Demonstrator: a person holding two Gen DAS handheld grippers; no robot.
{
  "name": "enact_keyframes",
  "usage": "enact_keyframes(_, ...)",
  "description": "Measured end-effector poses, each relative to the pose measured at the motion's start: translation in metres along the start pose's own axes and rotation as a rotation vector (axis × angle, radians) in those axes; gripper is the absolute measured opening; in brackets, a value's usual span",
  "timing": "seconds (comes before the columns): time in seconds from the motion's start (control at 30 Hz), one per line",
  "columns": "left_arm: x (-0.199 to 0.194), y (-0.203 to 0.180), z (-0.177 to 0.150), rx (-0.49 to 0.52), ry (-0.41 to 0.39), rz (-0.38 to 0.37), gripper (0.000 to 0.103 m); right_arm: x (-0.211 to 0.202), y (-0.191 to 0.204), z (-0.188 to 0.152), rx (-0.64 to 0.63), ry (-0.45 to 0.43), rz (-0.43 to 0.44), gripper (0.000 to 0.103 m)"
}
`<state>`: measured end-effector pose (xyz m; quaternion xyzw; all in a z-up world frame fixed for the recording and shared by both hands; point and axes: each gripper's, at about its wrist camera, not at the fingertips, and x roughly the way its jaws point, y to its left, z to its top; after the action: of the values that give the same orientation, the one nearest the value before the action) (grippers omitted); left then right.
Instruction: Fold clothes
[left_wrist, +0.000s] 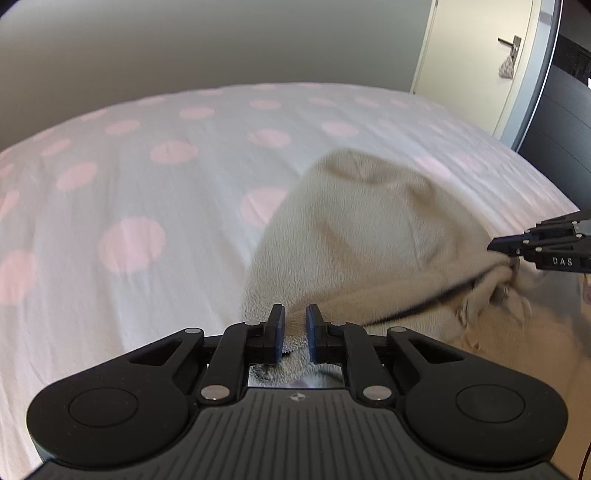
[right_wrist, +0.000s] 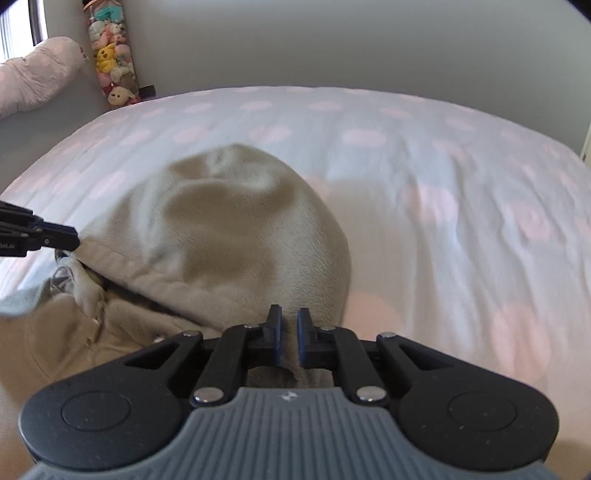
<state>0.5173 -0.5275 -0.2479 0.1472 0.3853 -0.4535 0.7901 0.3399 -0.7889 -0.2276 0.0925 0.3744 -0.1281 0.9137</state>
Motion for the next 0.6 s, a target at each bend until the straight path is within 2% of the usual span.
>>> enact_keyframes(0.17, 0.007, 0.003, -0.009, -0.081, -0.009, 0.009, 0.010, 0.011, -0.015, -0.012, 0.066, 0.008, 0.016, 0.007)
enact_keyframes(0.27, 0.007, -0.008, -0.009, -0.072, -0.002, 0.068, 0.010, 0.011, -0.006, -0.004, -0.001, 0.039, -0.008, 0.007)
enact_keyframes(0.37, 0.009, -0.018, -0.007, -0.059, 0.010, 0.122, 0.010, 0.008, 0.004, 0.018, -0.076, 0.083, -0.031, 0.011)
enact_keyframes(0.4, 0.009, -0.018, -0.007, -0.063, 0.008, 0.123, 0.010, 0.004, 0.004, 0.029, -0.084, 0.062, -0.028, 0.014)
enact_keyframes(0.43, 0.009, -0.019, -0.008, -0.067, 0.006, 0.123, 0.010, 0.000, 0.005, 0.041, -0.093, 0.042, -0.025, 0.028)
enact_keyframes(0.5, 0.008, -0.019, -0.009, -0.075, 0.002, 0.125, 0.010, -0.001, 0.006, 0.065, -0.100, 0.005, -0.025, 0.048)
enact_keyframes(0.57, 0.008, -0.018, -0.010, -0.089, -0.002, 0.118, 0.010, 0.008, 0.008, 0.089, -0.089, 0.003, -0.013, 0.049)
enact_keyframes(0.6, 0.008, -0.017, -0.010, -0.095, -0.004, 0.115, 0.010, 0.016, 0.012, 0.101, -0.091, 0.005, -0.004, 0.057)
